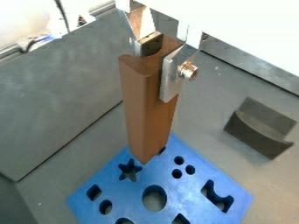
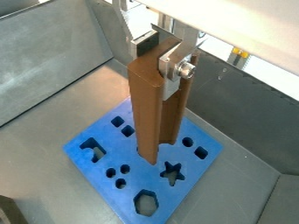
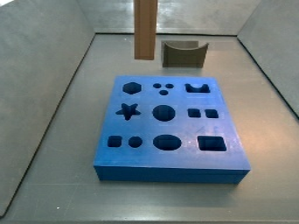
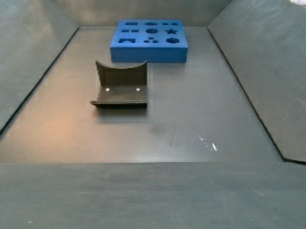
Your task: Insert the arch object.
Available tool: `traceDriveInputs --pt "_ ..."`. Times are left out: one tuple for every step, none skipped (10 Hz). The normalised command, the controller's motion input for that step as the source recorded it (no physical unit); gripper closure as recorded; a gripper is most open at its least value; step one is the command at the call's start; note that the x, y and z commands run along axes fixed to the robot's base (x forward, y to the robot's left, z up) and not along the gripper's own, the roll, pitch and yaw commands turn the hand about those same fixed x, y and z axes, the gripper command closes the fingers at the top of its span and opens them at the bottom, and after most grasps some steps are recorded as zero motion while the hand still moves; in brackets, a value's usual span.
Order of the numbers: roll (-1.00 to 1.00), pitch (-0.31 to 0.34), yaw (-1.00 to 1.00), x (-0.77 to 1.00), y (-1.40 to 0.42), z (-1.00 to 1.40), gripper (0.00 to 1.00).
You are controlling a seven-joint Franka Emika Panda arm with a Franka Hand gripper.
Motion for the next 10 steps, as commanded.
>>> traceDriveInputs --pt "0.14 -0.107 -0.33 0.91 0.00 -0.59 1.00" --pt "0.12 -0.129 -0.34 0.89 0.00 -0.57 1.00" --pt "0.12 -0.131 -0.31 0.92 0.00 -0.58 1.00" --pt "0.11 -0.144 -0.28 0.95 0.00 -0.55 1.00" --pt "0.12 -0.093 -0.16 1.00 0.00 -0.53 1.00" --pt "0.05 -0.026 -0.21 1.00 0.05 -0.30 1.00" --pt "0.00 -0.006 -0.74 0.49 0.17 -0.07 1.00" --pt "0.00 -0.011 -0.86 0.35 0.18 -0.08 1.00" --pt "0.00 -0.004 -0.86 0.34 0.18 -0.09 1.00" --pt "0.00 -0.003 -0.86 0.34 0.18 -0.10 1.00"
